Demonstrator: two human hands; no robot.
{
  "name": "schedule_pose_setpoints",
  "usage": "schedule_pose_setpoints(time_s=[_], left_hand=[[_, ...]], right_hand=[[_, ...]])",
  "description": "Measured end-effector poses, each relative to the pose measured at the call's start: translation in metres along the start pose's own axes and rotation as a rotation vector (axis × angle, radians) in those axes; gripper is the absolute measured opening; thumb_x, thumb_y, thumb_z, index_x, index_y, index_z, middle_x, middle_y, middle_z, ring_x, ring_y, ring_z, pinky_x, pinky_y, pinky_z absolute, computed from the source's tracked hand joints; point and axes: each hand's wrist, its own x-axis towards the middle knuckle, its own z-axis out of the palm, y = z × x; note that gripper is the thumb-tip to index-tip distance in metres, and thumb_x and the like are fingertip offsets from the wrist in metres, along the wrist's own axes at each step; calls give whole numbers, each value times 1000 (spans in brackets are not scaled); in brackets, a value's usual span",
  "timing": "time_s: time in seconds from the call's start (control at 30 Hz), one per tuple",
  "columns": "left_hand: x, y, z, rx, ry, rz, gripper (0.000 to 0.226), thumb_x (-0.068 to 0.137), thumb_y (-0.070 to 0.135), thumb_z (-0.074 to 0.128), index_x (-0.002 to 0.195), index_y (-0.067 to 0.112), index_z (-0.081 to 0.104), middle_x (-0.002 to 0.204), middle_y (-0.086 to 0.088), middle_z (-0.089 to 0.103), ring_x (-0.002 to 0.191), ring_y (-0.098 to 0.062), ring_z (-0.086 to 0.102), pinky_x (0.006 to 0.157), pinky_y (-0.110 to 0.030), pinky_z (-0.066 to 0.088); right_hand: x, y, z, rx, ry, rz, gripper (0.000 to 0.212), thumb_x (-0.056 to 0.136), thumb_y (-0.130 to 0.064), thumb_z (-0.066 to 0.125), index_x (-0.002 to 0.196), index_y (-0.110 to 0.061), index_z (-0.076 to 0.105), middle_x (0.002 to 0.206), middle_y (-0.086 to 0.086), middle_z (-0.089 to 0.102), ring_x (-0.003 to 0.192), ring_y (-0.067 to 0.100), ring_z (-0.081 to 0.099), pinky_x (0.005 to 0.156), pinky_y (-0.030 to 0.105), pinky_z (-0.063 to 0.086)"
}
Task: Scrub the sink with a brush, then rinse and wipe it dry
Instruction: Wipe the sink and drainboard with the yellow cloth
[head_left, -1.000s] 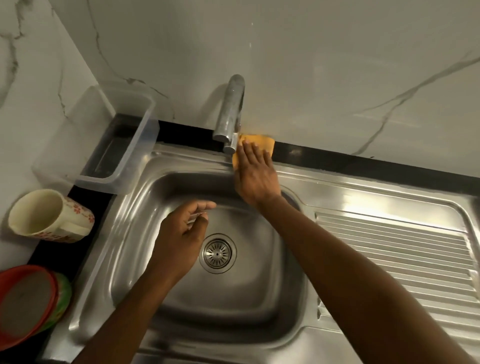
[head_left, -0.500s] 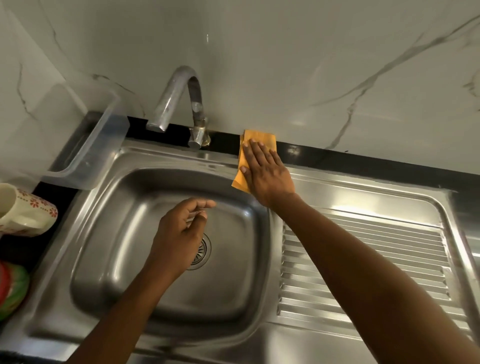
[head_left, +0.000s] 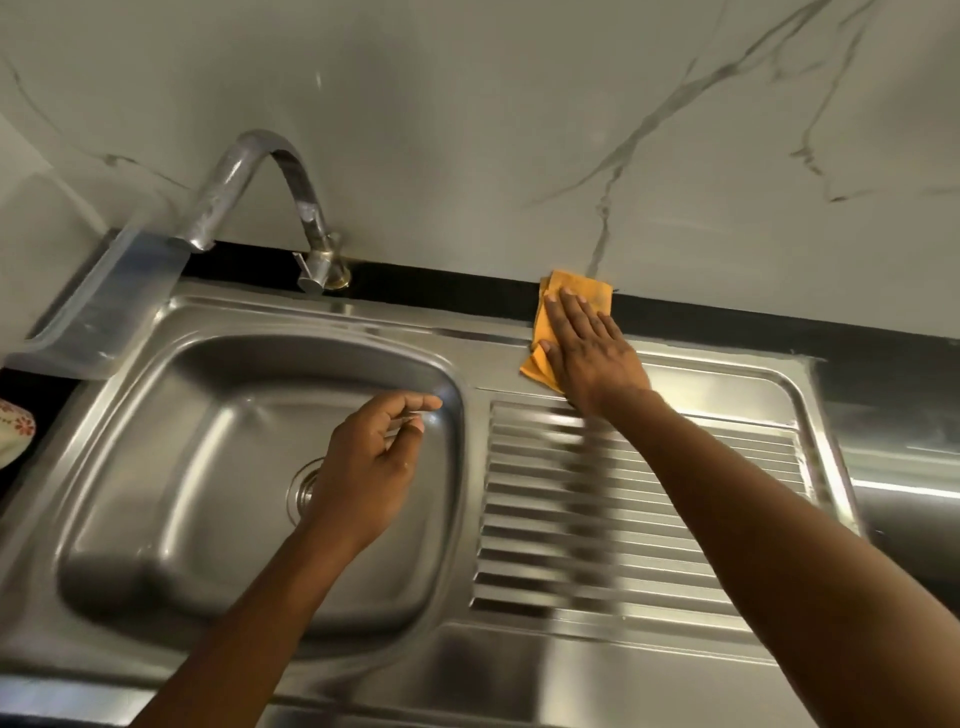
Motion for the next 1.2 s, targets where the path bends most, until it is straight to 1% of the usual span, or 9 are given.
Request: schedule_pose_setpoints(time_s=[0.1,0.43,0.53,0.6,0.7,0.8,0.9,1.1,1.2], left_hand=[[-2,5,20,1,-28,17,24,104,12,58,118,25,73,115,18,73,106,5,66,84,-5,46],[-19,31,87,-36,-95,-10,28,103,10,57,115,30,74,116,18,73,113,0,66,88,-4,46],[-23,35,94,-39,-110,-19,29,103,12,57,114,33,73,106,13,76,97,-14,70,82,-8,51],[-26,37,97,-42,-106,-21,29,103,11,57,115,33,73,104,12,76,94,-20,70,79,-11,53],[-30,41,99,-28,-104,-8,29,103,12,57,115,33,73,106,14,75,97,-12,69,83,-16,55],[-33,44,100,-13,-118,5,28,103,11,57,115,32,73,113,18,73,107,1,67,86,-7,50],[-37,45,99,5,-132,9,28,104,12,57,114,33,73,116,20,72,112,2,65,88,-6,47],[-53,46,97,19,-177,14,27,104,13,57,115,33,73,116,20,72,112,2,65,87,-5,47],[-62,46,98,21,-200,21,29,104,13,57,114,34,73,115,20,72,111,2,65,92,-13,49]], right_hand=[[-22,40,-1,2,5,60,69,110,-57,10,165,-23,-15,173,2,-15,160,22,-10,130,44,2],[-90,146,-1,11,11,301,71,108,-58,5,165,-20,-14,174,6,-13,160,25,-8,130,46,2],[-103,162,0,7,9,396,73,107,-59,3,165,-17,-13,173,9,-11,161,28,-5,130,48,4],[-111,167,0,9,10,486,73,108,-57,5,165,-14,-11,173,13,-10,160,33,-3,130,50,5],[-121,173,-3,13,-4,593,74,109,-54,6,164,-8,-9,172,20,-7,160,37,-1,129,51,6],[-129,174,-6,-4,4,668,74,109,-50,10,164,-2,-2,171,26,1,159,41,7,128,53,14],[-147,177,-10,-13,-37,677,72,111,-49,11,164,-4,-4,172,22,-1,159,39,5,128,51,15],[-197,185,-5,-89,-119,637,77,109,-57,17,164,-10,-10,173,17,-6,160,37,-1,129,53,6],[-225,176,-5,-95,-124,622,81,108,-58,20,164,-8,-10,172,20,-5,159,40,1,128,54,8]])
